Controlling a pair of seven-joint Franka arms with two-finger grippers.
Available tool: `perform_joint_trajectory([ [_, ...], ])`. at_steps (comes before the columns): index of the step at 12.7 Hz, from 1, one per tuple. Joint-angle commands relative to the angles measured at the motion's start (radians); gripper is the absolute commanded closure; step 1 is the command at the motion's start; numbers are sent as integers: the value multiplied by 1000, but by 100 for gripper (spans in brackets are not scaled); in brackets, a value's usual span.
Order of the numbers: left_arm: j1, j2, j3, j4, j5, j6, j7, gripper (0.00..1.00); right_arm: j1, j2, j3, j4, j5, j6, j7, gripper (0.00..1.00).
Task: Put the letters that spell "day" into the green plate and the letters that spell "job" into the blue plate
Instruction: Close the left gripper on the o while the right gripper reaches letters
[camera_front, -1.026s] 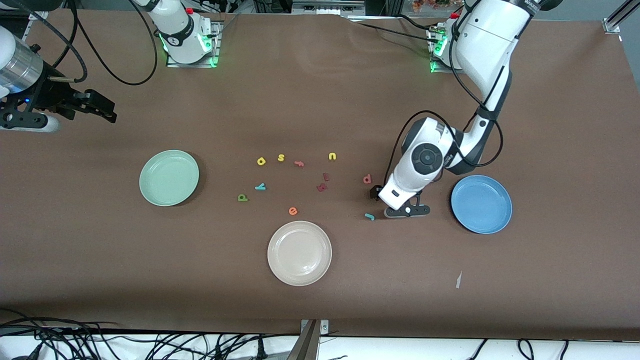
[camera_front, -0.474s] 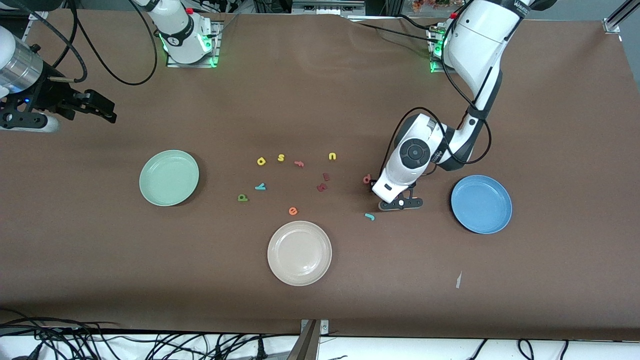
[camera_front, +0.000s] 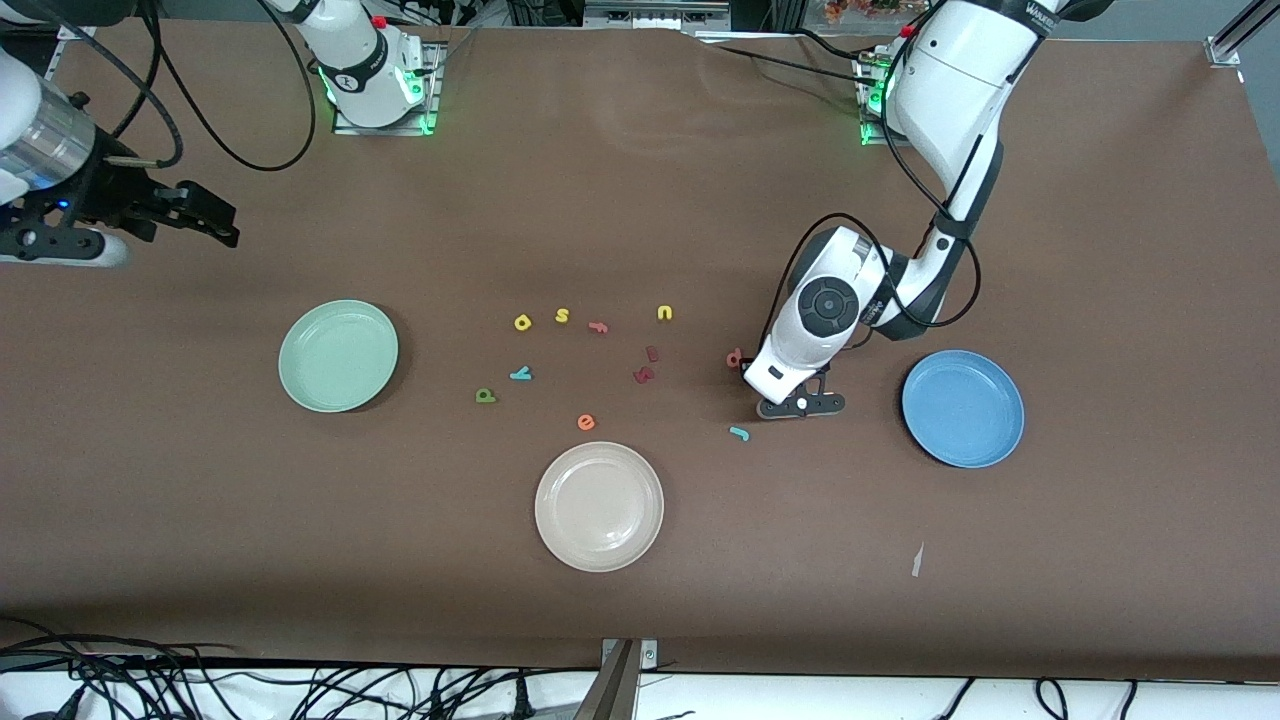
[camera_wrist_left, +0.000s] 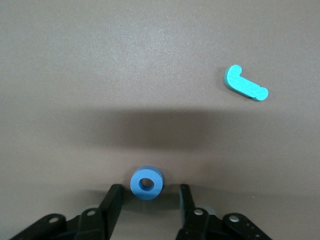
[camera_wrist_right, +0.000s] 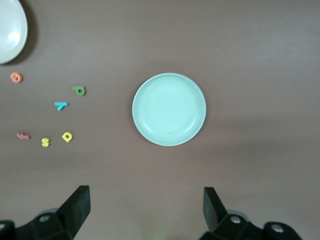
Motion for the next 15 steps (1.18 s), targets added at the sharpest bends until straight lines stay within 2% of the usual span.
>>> perform_joint_trajectory([
  [1, -14, 4, 12, -6, 28, 3, -24, 55, 66, 106, 1, 8, -1, 59, 29, 0],
  [4, -12, 7, 12, -4, 43, 3, -24, 63, 135, 240, 1, 6, 10, 196, 113, 0],
  [6, -12, 9, 12, -4, 43, 3, -24, 66, 184, 310, 0, 1, -5, 267, 273, 0],
  [9, -11, 9, 12, -3, 63, 3, -24, 68, 235, 441, -2, -18, -25, 452, 516, 0],
  [15, -11, 9, 12, -3, 65, 3, -22, 75, 293, 617, -11, -19, -53, 707, 938, 0],
])
